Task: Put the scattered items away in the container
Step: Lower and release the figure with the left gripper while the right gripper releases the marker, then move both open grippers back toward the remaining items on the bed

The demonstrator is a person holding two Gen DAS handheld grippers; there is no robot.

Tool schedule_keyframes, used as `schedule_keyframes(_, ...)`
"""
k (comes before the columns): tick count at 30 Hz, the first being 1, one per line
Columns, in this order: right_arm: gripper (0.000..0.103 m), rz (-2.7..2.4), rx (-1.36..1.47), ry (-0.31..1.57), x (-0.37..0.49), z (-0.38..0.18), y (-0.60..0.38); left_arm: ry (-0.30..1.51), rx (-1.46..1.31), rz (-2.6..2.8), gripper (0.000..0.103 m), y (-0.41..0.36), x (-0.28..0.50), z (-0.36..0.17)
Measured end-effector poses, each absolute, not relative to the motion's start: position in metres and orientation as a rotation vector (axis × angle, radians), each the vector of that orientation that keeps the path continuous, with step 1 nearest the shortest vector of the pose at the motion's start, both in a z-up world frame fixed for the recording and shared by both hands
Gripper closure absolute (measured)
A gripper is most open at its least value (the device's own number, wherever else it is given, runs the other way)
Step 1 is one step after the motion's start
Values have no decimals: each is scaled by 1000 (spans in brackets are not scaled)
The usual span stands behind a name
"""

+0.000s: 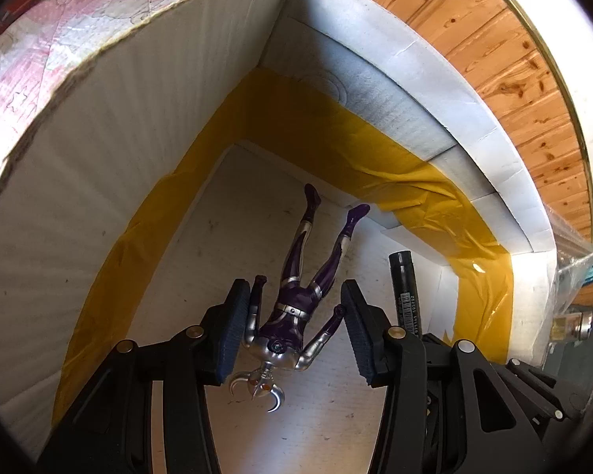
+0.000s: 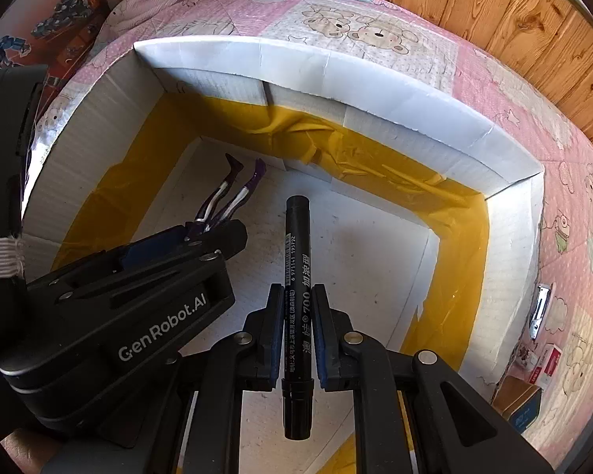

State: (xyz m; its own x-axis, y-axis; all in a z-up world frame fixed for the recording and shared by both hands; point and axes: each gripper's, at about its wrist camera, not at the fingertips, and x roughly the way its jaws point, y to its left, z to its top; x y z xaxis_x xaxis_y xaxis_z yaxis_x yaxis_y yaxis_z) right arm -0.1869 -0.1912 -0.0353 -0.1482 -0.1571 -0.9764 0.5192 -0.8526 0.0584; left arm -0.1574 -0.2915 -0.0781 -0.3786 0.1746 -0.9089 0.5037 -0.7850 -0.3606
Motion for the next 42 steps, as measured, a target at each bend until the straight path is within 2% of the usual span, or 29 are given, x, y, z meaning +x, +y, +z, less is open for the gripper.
schedule_keyframes(5, 82, -2043, 1713, 358, -191, -36, -185, 927, 1615, -2261, 51, -292, -156, -78)
schedule_keyframes(13, 82, -2047, 1668, 293, -180, -17, -171, 931, 1628, -2271, 48, -289, -152, -75)
schedule_keyframes(17, 81, -2042, 1610, 202, -167, -3, -160, 940, 1637, -2281, 48, -283, -146, -71)
schedule_keyframes(25, 80, -2046, 1425, 61, -132, 26, -134, 941, 1577, -2434, 48, -259, -112, -30)
schedule_keyframes(26, 80, -2050, 1401, 45, -127, 29, -127, 934, 1548, -2474, 48, -273, -111, -21)
schedule_keyframes(36, 80, -2164, 1178, -130, -71, 82, -29, 713, 1314, -2868, 48, -199, -63, 36)
schedule_keyframes(42, 80, -2202, 1273, -205, -55, 49, 17, 605, 1304, -3036, 48, -151, -24, 54)
